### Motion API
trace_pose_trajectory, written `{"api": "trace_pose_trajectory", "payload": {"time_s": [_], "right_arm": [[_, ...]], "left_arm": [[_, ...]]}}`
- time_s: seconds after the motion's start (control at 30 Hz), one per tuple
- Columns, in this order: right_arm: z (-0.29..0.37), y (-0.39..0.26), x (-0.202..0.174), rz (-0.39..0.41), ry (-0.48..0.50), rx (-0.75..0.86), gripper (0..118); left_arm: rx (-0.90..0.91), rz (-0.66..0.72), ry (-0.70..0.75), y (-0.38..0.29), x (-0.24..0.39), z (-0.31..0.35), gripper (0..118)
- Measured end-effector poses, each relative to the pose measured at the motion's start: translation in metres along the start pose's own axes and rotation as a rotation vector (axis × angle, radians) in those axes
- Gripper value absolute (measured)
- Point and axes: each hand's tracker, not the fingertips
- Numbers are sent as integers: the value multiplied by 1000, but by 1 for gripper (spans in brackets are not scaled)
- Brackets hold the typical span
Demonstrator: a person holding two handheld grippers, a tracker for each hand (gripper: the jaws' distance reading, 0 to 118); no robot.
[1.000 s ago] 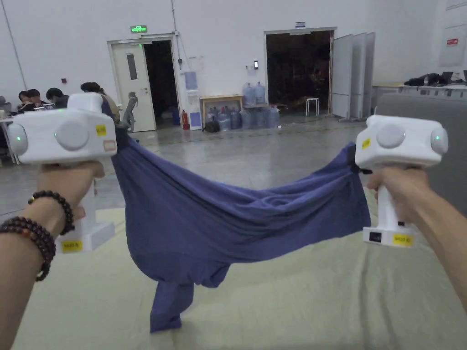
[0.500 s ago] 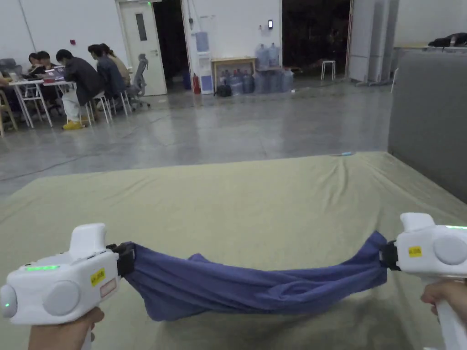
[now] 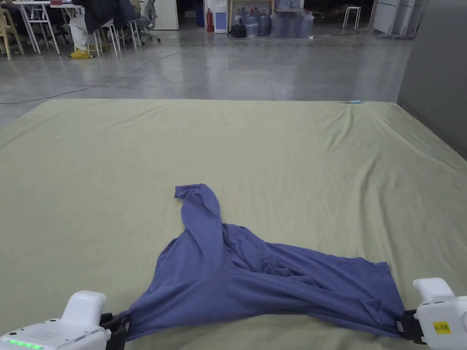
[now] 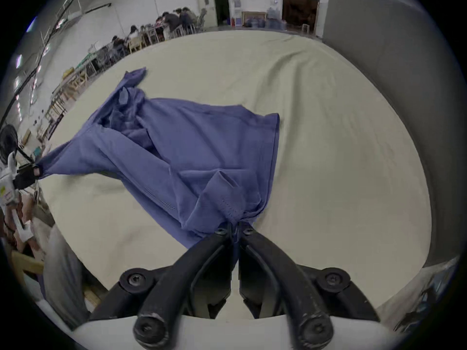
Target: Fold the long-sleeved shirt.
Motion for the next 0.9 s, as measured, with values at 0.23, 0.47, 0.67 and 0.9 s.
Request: {"api": "trace_pose_trajectory", "payload": {"time_s": [0.23,0.47,0.67,0.9], "right_arm": [[1,4,5,-27,-7,18,10],[72,29,-14,-74,-42,175,104],[67,42,-45,-17,-34,223,0],[46,58,-72,17,75,173,0]], "left_arm": [[-1,58,-30,-7,-14,-4,1],[81,51,-31,35,23,36,115],[74,46,7,91,23,4,0],[93,65,-45,196,32,-89,15]]}}
